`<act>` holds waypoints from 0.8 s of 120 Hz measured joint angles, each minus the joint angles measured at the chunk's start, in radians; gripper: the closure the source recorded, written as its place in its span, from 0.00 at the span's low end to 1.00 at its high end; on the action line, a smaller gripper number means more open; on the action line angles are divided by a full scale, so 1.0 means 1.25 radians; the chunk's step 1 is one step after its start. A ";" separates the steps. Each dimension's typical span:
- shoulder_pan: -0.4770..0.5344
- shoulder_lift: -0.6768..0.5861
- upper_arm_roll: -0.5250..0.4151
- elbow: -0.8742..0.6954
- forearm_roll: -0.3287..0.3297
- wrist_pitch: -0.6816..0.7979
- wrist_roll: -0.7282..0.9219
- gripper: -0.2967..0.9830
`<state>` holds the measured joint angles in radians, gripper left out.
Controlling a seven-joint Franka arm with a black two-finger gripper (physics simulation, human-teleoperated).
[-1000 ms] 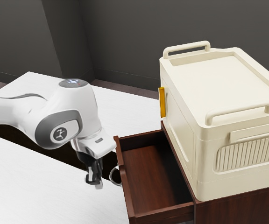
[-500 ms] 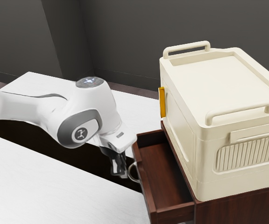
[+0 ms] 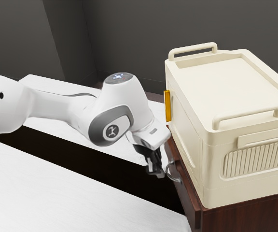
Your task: Push the drawer handle with one arm to close the drawer
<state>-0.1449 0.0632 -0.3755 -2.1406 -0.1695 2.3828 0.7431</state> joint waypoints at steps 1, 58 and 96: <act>0.001 0.002 -0.001 0.001 0.000 0.001 0.000 0.85; -0.098 -0.098 0.217 0.038 0.031 -0.187 -0.037 0.85; 0.048 -0.109 0.398 0.314 0.155 -0.558 -0.143 0.42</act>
<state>-0.0855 -0.0736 0.1216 -1.7478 0.0240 1.6857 0.5648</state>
